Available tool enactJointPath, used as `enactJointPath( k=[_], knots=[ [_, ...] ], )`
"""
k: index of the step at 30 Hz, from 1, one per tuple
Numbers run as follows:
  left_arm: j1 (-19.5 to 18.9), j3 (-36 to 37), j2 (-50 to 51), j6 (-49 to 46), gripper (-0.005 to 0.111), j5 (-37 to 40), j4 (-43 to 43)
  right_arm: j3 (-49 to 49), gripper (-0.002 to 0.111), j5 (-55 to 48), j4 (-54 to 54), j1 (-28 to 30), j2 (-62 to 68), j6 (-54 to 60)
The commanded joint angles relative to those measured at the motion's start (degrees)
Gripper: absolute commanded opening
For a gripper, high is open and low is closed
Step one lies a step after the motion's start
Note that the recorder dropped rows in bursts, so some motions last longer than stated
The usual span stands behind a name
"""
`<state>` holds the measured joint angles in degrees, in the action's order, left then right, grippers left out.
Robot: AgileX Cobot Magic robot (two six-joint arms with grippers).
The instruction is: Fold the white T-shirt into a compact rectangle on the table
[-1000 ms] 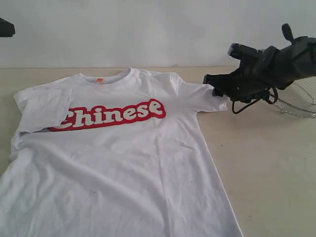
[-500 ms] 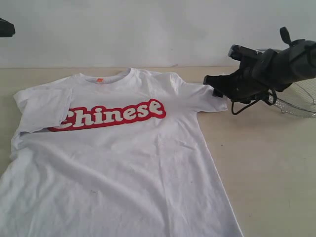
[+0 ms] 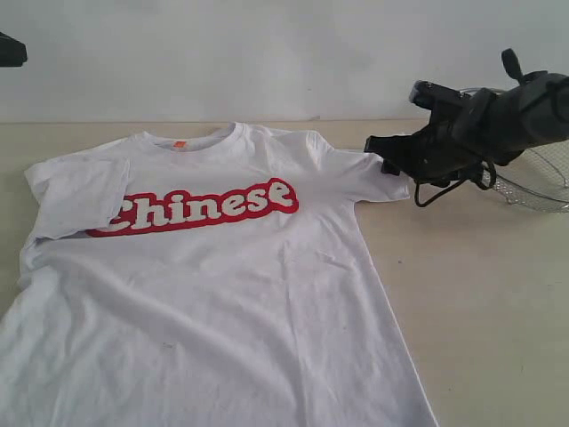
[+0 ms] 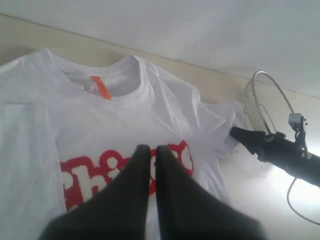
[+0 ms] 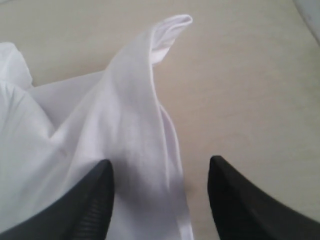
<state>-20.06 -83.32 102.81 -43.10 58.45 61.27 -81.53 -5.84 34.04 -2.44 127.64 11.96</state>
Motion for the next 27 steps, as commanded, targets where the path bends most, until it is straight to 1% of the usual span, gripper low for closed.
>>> enactJointPath(
  k=[1,12,14,15,18,19,27],
  knots=[
    [0.08,0.27,-0.45,-0.43,0.005,0.02,0.39,-0.26,0.051,1.16,-0.11,-0.67,0.02,0.63],
    [0.08,0.27,-0.45,-0.43,0.005,0.02,0.39,-0.26,0.050,2.52,-0.03,-0.91,2.26,0.63],
    [0.08,0.27,-0.45,-0.43,0.005,0.02,0.39,-0.26,0.043,2.52,-0.03,-1.07,2.26,0.63],
    [0.08,0.27,-0.45,-0.43,0.005,0.02,0.39,-0.26,0.035,2.52,-0.03,-1.07,2.26,0.63],
    [0.08,0.27,-0.45,-0.43,0.005,0.02,0.39,-0.26,0.010,2.42,-0.03,-1.07,2.26,0.63],
    [0.08,0.27,-0.45,-0.43,0.005,0.02,0.39,-0.26,-0.001,2.42,-0.03,-1.07,2.26,0.63],
    [0.08,0.27,-0.45,-0.57,0.005,-0.40,0.41,-0.26,0.000,2.15,-0.03,-1.50,-0.51,2.76]
  ],
)
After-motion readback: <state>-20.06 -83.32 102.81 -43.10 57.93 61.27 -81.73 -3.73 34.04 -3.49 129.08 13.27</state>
